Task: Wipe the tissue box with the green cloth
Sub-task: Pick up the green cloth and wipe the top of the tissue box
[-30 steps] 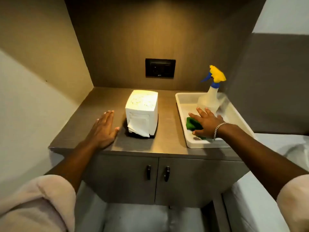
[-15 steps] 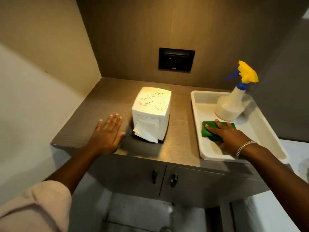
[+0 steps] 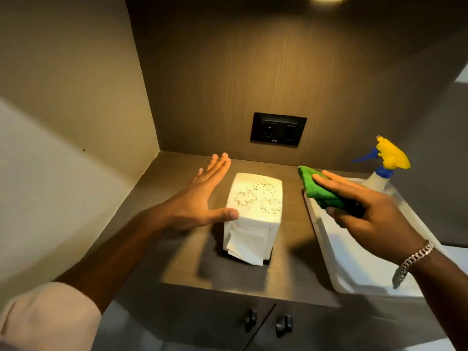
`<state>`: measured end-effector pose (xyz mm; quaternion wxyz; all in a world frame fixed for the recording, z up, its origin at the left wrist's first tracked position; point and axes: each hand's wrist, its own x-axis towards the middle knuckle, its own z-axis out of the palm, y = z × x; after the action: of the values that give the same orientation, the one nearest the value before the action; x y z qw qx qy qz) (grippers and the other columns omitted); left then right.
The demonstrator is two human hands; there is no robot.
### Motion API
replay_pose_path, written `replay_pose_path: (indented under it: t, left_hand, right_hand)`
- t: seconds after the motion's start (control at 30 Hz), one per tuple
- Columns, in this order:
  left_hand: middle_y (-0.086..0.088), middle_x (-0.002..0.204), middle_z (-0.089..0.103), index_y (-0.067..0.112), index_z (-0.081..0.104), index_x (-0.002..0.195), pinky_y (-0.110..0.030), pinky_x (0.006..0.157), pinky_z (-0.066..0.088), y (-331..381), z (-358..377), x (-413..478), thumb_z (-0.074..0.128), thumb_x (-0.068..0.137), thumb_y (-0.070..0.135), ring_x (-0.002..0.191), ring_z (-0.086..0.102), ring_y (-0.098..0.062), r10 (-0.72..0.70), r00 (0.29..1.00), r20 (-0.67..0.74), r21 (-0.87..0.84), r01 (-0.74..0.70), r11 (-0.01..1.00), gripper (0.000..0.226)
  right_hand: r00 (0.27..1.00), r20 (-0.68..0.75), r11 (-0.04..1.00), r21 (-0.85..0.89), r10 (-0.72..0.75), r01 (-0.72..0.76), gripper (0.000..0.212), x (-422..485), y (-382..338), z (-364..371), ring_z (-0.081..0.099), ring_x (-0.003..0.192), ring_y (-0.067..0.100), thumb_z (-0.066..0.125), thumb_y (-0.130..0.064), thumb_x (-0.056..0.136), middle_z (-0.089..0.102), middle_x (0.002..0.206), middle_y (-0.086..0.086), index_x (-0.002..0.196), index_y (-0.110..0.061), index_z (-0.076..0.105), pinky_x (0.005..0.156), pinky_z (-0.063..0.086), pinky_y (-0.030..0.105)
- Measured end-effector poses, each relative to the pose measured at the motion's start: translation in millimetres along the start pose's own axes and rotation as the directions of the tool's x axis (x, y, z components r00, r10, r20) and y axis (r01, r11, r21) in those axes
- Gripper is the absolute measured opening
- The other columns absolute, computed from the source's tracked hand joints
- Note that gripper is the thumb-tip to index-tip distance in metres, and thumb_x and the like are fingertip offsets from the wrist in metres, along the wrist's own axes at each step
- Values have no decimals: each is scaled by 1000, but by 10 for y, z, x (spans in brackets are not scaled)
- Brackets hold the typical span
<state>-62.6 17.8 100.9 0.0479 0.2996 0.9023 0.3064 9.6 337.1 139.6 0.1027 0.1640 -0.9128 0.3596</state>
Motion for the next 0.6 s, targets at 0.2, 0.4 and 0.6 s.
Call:
replay_pose_path:
  t: [0.2, 0.4, 0.6]
  left_hand:
    - [16, 148, -30, 31, -18, 148, -28, 111, -13, -72, -222, 358, 80, 63, 51, 136, -28, -7, -43, 932, 360, 11, 41, 999, 131]
    - [9, 160, -18, 39, 2, 149, -48, 121, 8, -235, -151, 474, 88, 49, 51, 148, -6, -24, -24, 931, 364, -117, 71, 991, 133]
    - [15, 160, -17, 42, 2, 148, -48, 120, 7, -277, -92, 470, 86, 43, 60, 148, -11, -23, -7, 950, 313, -126, 49, 991, 135]
  right_hand:
    - [975, 204, 996, -9, -87, 91, 67, 146, -496, 302, 31, 139, 5, 68, 0, 80, 41, 149, -9, 133, -38, 49, 111, 37, 39]
    - [935, 351, 920, -382, 52, 92, 71, 199, -705, 636, 3, 147, 16, 59, -15, 88, 13, 157, -21, 136, -57, 26, 108, 39, 53]
    - [938, 292, 882, -470, 187, -30, 75, 442, -773, 613, 9, 147, 24, 59, -12, 85, 14, 158, -13, 135, -55, 24, 107, 38, 55]
